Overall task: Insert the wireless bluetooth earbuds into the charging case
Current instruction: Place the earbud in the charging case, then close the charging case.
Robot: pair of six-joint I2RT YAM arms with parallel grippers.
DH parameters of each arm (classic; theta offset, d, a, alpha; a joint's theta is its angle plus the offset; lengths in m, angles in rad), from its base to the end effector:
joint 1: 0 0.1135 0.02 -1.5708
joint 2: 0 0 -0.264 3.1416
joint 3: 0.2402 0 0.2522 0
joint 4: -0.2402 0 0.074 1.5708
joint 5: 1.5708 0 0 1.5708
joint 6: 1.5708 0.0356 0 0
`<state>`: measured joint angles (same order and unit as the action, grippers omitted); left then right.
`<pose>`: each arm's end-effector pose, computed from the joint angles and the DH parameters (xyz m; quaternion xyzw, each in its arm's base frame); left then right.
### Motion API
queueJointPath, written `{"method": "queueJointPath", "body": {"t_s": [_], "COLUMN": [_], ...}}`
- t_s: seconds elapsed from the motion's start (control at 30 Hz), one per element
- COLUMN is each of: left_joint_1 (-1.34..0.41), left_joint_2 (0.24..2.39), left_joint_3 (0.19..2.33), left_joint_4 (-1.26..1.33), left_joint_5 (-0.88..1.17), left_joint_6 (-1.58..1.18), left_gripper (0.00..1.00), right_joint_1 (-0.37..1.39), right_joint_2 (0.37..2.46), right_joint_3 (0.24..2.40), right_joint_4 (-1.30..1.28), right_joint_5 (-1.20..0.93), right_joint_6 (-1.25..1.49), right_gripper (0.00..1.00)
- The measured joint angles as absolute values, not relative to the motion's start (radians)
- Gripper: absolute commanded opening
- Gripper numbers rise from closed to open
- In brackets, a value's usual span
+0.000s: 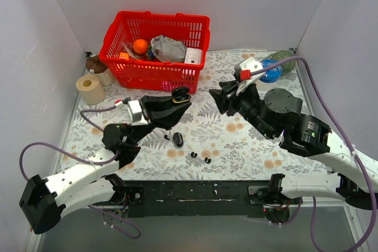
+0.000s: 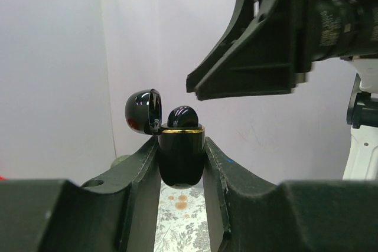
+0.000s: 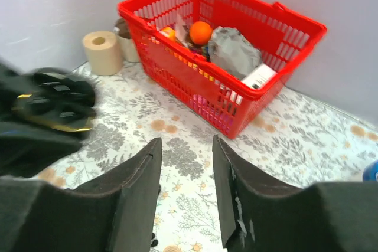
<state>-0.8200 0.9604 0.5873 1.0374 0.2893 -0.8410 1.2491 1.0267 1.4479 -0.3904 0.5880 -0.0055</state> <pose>0.1316 -0.1559 0.3631 0.1250 0.4346 -0.6994 0.5535 0.0775 0.1702 0.4975 -0.2226 0.6615 0.2363 0.6760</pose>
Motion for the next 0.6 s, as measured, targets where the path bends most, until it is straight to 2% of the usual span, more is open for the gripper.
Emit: {"method": "queueJointPath", "body": {"t_s": [0.13, 0.23, 0.33, 0.43, 0.6], "left_joint_1": [-0.82, -0.82, -0.82, -0.82, -0.82], "left_joint_2": [0.761, 0.581, 0.455, 0.416, 0.441], "left_joint_3": [0.509, 0.477, 0.473, 0.471, 0.441], "left_joint_4": [0.934, 0.841, 0.773, 0.723, 0.647], "left_joint_5": [0.244, 0.223, 0.221, 0.228, 0.241], "left_joint_6": [-0.824, -0.81, -0.807, -0.807, -0.809], "left_gripper": [0.0, 0.0, 0.0, 0.0, 0.0], "right_joint_1": [1.114, 1.021, 1.008, 1.022, 1.097], "right_joint_2": [1.017, 1.034, 1.101, 1.157, 1.179], "right_joint_3": [1.374, 1.253, 1.162, 1.145, 1.227], "right_joint_4": [-0.392, -0.392, -0.386, -0.381, -0.363], "right_joint_5": [0.554, 0.442, 0.305, 0.213, 0.213], "right_joint_6": [0.078, 0.137, 0.189, 0.23, 0.24], "right_gripper": [0.48, 0.44, 0.46, 0.53, 0.57]}}
